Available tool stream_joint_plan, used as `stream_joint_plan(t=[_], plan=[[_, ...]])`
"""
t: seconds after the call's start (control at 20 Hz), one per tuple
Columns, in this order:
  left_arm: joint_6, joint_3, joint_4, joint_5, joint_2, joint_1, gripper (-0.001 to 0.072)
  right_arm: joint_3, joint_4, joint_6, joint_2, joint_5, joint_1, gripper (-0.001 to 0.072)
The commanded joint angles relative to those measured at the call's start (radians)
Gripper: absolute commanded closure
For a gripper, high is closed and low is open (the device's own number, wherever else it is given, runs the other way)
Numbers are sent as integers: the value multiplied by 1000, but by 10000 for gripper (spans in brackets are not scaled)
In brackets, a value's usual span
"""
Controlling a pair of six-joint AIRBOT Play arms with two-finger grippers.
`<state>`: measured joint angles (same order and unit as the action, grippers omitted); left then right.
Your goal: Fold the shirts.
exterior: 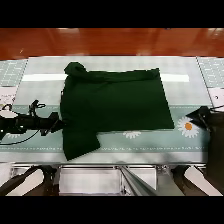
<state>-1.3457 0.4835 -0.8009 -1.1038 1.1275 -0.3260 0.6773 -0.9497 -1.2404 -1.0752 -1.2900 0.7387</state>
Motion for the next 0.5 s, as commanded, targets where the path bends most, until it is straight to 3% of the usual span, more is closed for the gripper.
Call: stream_joint_plan(t=[0.0,0.15,0.45], plan=[[3,7,1,3,0,2,690,-77,-58,-38,-22,-10,25,301],[15,7,1,4,0,2,689,-83,53,15,-86,-28,24,300],[14,7,2,18,0,2,690,-82,100,49,-201,-22,-5,301]])
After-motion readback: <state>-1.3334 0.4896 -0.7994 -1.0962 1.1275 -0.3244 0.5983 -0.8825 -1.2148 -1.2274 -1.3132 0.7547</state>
